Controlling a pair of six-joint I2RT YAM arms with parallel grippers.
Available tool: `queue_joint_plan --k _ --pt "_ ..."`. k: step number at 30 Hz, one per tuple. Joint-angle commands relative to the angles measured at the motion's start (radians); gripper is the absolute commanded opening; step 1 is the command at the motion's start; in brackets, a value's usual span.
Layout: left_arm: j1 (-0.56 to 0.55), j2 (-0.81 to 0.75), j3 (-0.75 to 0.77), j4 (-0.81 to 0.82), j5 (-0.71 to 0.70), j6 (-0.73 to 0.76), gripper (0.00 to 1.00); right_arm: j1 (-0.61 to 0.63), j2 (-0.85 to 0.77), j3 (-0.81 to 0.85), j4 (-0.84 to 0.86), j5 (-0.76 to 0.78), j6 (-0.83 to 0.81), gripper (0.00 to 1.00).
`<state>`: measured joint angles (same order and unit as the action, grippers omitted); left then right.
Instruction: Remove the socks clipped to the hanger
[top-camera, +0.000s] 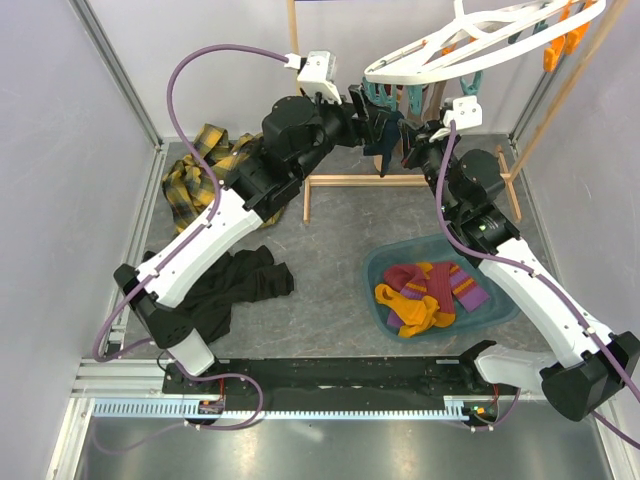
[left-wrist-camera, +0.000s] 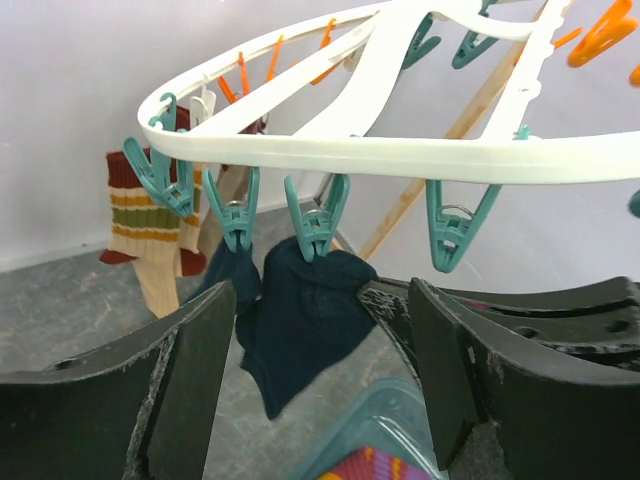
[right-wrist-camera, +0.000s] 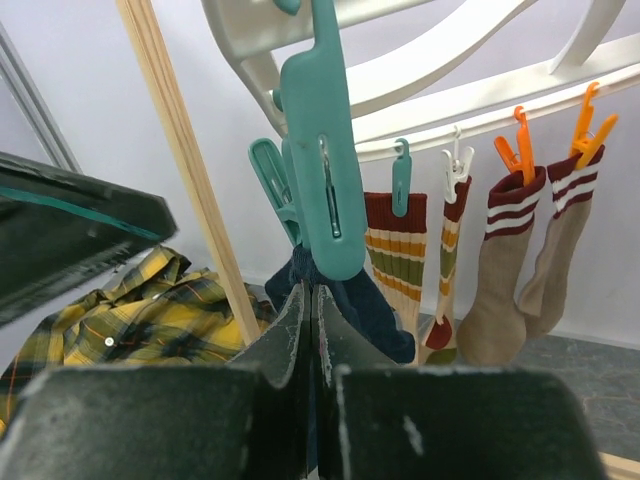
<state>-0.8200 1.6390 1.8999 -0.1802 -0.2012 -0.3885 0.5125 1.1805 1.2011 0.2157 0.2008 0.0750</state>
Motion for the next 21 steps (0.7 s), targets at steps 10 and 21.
queue_joint_plan --k 10,21 --pt "-0.001 0.084 0.076 0.148 0.005 0.171 0.76 -0.003 -0.016 0.018 0.044 -0.023 0.026 0.0" --pt "-0.001 0.165 0.183 0.154 0.006 0.189 0.72 -0.003 -0.021 0.028 0.028 -0.031 0.02 0.0"
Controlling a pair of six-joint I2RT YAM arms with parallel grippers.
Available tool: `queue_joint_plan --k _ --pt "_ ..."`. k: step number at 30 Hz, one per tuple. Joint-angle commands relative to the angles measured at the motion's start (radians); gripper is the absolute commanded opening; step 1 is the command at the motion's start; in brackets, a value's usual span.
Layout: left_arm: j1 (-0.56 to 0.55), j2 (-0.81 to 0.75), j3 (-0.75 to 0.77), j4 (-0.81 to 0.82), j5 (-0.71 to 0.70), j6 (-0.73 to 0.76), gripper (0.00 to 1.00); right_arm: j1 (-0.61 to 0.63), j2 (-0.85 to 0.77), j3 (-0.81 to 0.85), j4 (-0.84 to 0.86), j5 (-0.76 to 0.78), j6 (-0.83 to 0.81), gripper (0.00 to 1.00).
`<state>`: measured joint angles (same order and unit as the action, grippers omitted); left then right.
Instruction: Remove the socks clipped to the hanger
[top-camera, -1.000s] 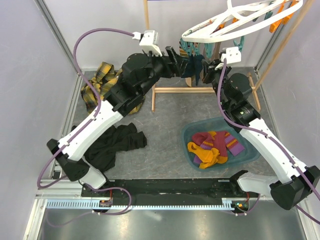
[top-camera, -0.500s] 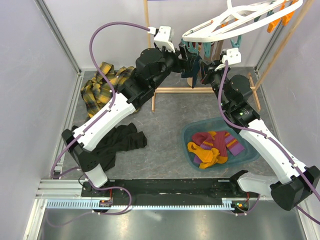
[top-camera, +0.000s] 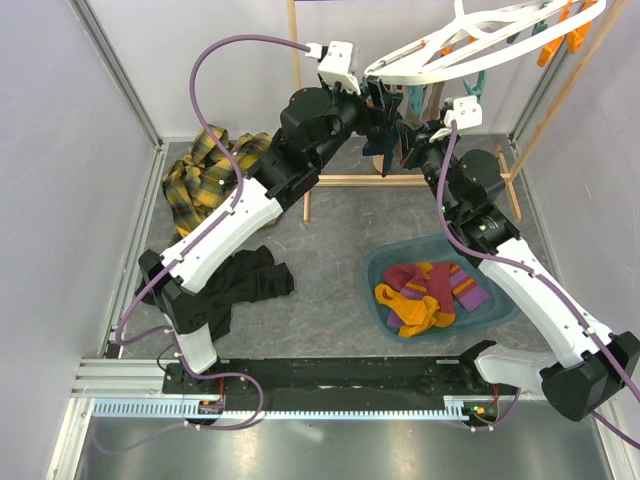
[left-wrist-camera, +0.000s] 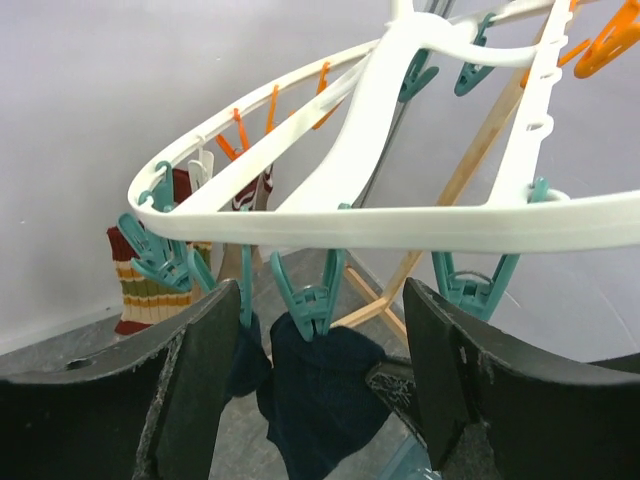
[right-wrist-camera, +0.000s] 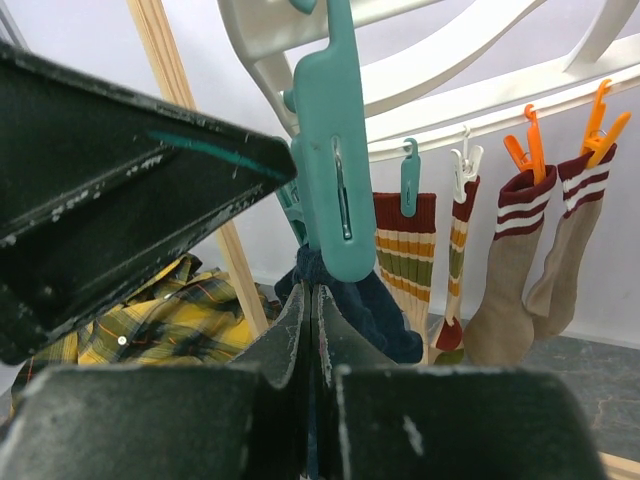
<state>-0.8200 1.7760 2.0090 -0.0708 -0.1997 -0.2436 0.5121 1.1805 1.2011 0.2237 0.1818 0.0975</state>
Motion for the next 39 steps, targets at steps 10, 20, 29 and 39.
queue_joint_plan --k 10,20,29,39 --pt "-0.001 0.072 0.108 0.045 0.01 0.033 0.64 -0.003 -0.035 0.043 0.009 -0.012 -0.013 0.0" --pt "-0.001 0.08 0.128 0.037 0.1 0.035 0.02 -0.003 -0.058 -0.003 -0.023 0.018 -0.01 0.0" --pt "-0.001 0.073 0.126 0.034 0.135 0.014 0.02 -0.006 -0.123 -0.052 -0.151 0.079 0.053 0.0" --pt "0.001 0.007 0.018 0.066 0.137 -0.016 0.54 -0.006 -0.347 -0.222 -0.474 0.121 0.378 0.0"
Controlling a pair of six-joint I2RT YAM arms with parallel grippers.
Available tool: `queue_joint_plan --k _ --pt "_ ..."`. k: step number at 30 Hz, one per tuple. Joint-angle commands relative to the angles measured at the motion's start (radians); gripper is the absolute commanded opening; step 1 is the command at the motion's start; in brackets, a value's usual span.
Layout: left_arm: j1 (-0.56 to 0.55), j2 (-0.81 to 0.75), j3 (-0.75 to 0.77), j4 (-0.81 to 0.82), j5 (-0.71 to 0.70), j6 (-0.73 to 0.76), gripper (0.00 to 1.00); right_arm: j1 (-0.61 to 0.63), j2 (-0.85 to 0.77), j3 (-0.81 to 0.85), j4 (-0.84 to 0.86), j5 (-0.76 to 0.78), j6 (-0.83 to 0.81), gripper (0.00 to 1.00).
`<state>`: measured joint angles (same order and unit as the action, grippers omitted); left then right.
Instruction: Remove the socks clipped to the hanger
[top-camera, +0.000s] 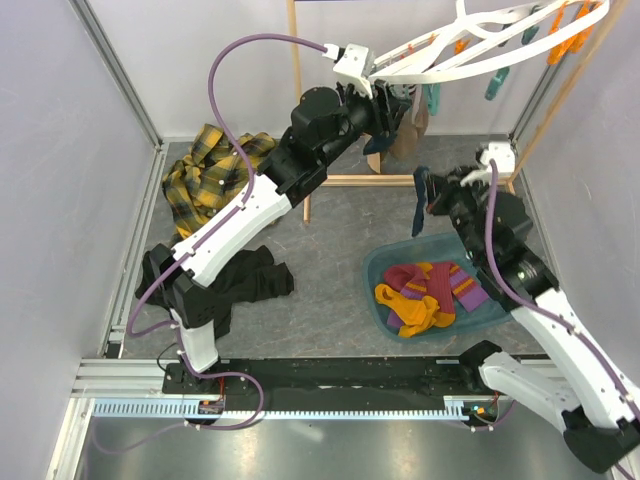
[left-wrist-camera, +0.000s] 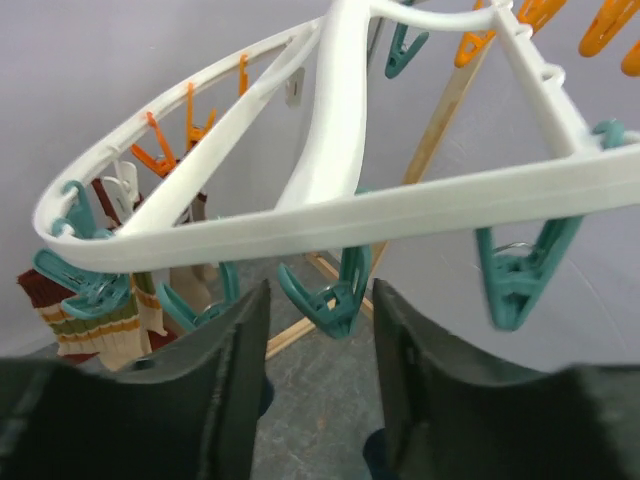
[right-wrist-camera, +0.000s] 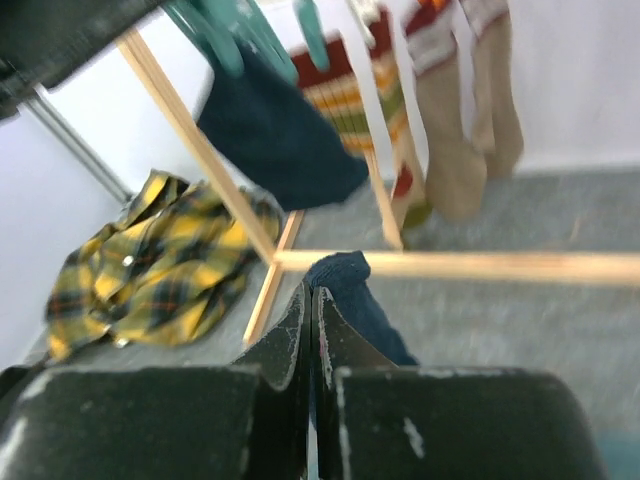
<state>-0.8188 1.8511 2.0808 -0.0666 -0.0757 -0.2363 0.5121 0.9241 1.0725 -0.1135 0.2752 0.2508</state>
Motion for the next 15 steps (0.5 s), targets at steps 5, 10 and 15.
queue_joint_plan --k 5,10,15 --pt "-0.002 -0.171 -0.24 0.132 0.03 -0.014 0.7 -0.004 -0.217 -0.213 -0.211 -0.05 0.364 0.0" --pt "-0.002 -0.285 -0.439 0.162 0.025 0.043 0.77 -0.004 -0.303 -0.233 -0.374 -0.022 0.407 0.0" --pt "-0.002 -0.421 -0.641 0.175 0.008 0.1 0.82 -0.006 -0.347 -0.313 -0.468 0.067 0.426 0.0"
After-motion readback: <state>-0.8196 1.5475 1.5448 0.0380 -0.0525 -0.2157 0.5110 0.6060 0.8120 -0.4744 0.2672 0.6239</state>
